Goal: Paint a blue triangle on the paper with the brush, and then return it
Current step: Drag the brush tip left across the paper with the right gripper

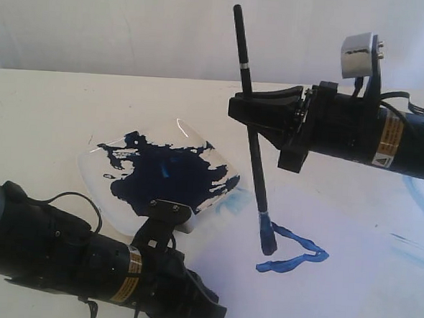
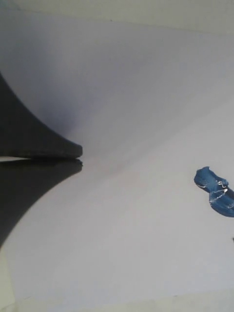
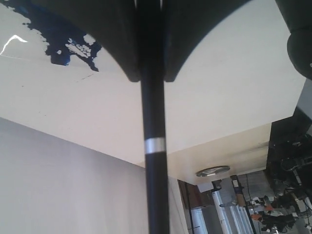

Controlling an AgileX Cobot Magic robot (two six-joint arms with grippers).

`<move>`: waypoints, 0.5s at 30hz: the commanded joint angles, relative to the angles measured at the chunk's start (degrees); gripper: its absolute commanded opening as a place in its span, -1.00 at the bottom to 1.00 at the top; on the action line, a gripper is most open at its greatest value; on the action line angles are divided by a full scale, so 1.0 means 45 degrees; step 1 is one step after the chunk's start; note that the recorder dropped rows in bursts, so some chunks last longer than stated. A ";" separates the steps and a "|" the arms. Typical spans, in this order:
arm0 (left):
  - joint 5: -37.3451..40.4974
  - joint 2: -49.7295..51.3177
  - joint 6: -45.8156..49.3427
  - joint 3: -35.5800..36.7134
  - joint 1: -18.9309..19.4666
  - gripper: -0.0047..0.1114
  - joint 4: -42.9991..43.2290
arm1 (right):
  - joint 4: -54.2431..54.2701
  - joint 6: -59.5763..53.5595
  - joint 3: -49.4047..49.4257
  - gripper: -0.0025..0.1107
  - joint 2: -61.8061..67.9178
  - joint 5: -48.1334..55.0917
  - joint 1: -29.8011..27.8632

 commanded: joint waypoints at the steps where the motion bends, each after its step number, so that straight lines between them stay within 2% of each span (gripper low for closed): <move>1: 0.0927 0.0062 0.0052 0.0235 0.0000 -0.92 0.0319 | 0.0095 -0.0234 -0.0124 -0.96 0.0533 -0.0191 0.0294; 15: 0.0927 0.0062 0.0052 0.0235 0.0000 -0.92 0.0319 | 0.0641 -0.0730 -0.0124 -0.96 0.1606 -0.0191 0.0329</move>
